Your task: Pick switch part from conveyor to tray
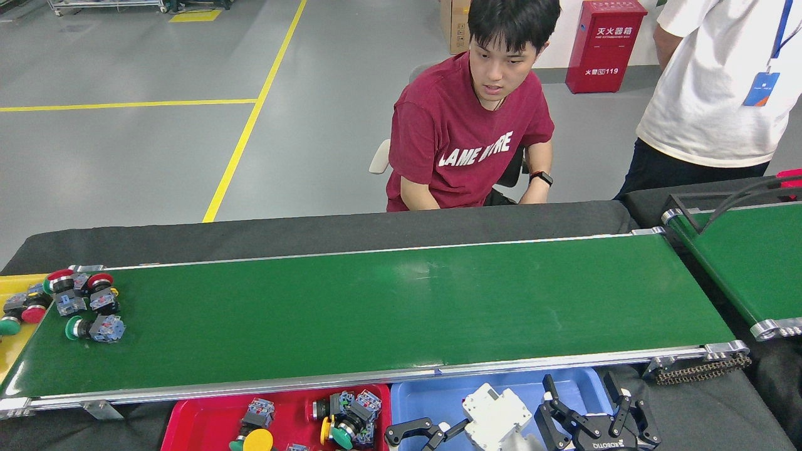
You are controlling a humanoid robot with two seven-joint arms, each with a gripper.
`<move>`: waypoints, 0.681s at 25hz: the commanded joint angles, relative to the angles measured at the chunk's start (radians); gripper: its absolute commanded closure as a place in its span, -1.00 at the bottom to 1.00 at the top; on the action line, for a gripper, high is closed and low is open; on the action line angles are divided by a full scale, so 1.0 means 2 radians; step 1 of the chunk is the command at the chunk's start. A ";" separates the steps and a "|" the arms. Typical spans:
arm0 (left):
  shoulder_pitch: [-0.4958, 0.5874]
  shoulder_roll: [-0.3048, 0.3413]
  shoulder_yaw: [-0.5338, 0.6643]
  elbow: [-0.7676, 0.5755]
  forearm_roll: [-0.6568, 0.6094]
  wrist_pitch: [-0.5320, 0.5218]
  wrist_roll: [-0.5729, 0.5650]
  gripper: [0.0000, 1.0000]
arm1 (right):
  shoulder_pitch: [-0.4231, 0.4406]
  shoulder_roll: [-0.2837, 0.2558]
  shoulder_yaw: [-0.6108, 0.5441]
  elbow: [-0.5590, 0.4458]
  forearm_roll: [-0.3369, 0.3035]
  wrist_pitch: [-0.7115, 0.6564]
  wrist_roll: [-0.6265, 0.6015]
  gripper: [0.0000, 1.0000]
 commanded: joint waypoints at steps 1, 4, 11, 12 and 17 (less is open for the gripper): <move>0.003 -0.003 0.016 -0.005 -0.001 0.008 0.000 -1.00 | 0.000 -0.003 -0.001 -0.008 0.000 -0.002 -0.004 -0.98; 0.028 -0.014 0.106 -0.008 0.010 0.033 0.007 -1.00 | 0.000 -0.003 -0.001 -0.009 0.000 -0.001 -0.004 -0.98; 0.063 0.000 0.448 0.012 0.085 0.035 0.055 -1.00 | 0.001 -0.003 -0.001 -0.010 0.000 -0.001 -0.004 -0.98; 0.069 0.000 0.469 0.015 0.090 0.022 0.054 -1.00 | 0.001 -0.003 -0.001 -0.010 0.000 -0.001 -0.004 -0.98; 0.097 0.000 0.493 0.017 0.092 0.013 0.055 -1.00 | 0.002 -0.004 -0.003 -0.011 -0.001 -0.001 -0.004 -0.98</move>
